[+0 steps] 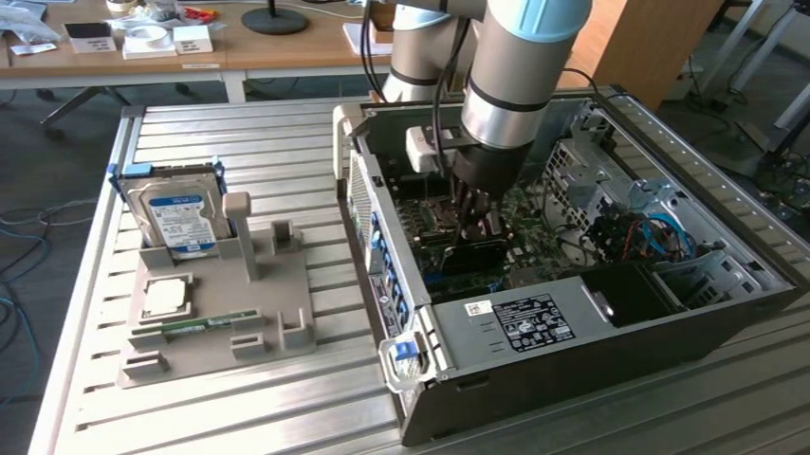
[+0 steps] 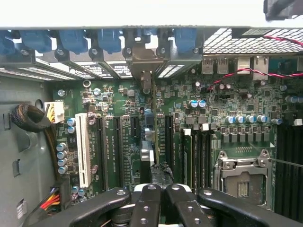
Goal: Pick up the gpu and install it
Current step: 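Press down on the gpu until it lock into place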
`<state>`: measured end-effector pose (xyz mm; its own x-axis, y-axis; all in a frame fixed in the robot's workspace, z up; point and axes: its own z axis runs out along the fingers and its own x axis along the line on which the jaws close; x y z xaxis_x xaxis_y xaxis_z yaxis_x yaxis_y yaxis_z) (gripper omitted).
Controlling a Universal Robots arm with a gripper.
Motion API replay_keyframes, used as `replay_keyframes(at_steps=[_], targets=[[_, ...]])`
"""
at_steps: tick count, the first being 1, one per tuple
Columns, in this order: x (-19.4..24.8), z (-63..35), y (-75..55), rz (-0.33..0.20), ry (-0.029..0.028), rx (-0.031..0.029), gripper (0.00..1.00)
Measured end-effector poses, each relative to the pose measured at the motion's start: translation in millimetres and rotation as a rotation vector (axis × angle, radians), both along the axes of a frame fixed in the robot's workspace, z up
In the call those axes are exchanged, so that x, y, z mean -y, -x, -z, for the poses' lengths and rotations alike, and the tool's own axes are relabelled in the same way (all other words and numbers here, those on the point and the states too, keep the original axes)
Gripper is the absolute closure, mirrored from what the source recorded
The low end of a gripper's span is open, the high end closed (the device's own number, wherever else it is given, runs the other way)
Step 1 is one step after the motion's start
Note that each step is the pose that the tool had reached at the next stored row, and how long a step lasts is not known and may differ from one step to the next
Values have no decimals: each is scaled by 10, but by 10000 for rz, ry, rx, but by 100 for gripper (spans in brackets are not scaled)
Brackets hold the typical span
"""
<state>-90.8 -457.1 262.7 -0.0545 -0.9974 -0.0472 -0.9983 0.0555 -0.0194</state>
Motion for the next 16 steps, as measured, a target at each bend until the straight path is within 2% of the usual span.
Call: replay_keyframes(at_steps=[2,16], targets=[[2,-52,1,0,24,-10,89],[2,-419,0,-2,26,-11,89]])
